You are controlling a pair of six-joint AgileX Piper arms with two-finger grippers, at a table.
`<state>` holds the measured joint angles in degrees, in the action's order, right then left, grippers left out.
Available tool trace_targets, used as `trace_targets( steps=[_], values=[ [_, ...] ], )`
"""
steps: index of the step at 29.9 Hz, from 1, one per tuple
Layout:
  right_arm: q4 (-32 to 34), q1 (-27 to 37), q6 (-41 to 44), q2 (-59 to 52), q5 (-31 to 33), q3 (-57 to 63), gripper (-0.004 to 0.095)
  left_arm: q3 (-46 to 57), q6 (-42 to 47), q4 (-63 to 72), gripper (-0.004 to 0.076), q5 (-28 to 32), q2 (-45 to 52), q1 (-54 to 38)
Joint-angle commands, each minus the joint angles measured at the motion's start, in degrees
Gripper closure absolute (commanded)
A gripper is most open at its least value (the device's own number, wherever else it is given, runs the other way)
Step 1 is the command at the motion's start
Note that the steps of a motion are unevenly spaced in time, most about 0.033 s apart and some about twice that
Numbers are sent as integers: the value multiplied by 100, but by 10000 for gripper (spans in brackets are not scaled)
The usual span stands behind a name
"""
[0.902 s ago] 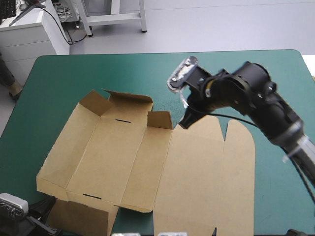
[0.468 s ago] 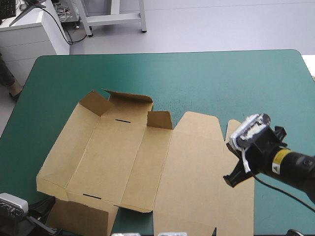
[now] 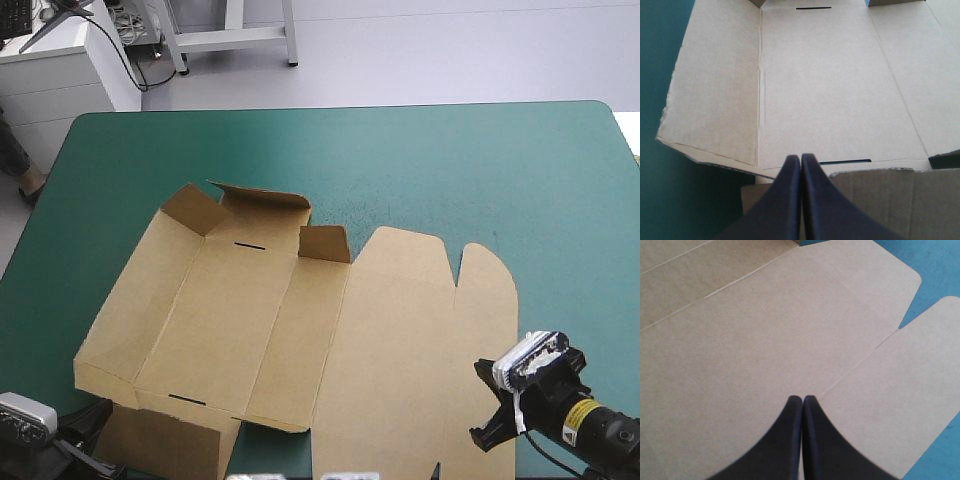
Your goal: Fold the box
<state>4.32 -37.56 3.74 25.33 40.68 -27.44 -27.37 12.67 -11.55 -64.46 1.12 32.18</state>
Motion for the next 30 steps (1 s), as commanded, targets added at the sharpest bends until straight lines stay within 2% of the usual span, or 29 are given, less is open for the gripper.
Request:
trace_targets(
  steps=[1,4,7,10,12,14,15,17,24,30],
  values=[
    [55,29,136,-277,-616,136,923,-124,-9,-45,729,376,-6,-20],
    [55,29,148,-497,-617,282,923,-124,-221,17,706,440,-6,-20],
    [50,29,156,-627,-582,305,923,-124,-320,61,622,462,-6,-20],
    [60,29,156,-695,-582,305,923,-124,-331,61,470,462,-6,-20],
    [49,29,156,-695,-595,342,923,-124,-331,61,342,462,-6,-20],
    [59,29,156,-705,-596,398,923,-124,-331,61,244,462,-6,-20],
    [59,29,156,-705,-644,452,923,-124,-331,61,225,462,-6,-20],
    [48,29,156,-705,-721,465,923,-124,-331,155,220,441,-6,-20],
    [48,29,156,-741,-744,465,923,-193,-281,-6,306,637,-28,-20],
    [48,29,156,-741,-744,465,923,-604,-193,-212,325,836,-690,-20]
  ],
)
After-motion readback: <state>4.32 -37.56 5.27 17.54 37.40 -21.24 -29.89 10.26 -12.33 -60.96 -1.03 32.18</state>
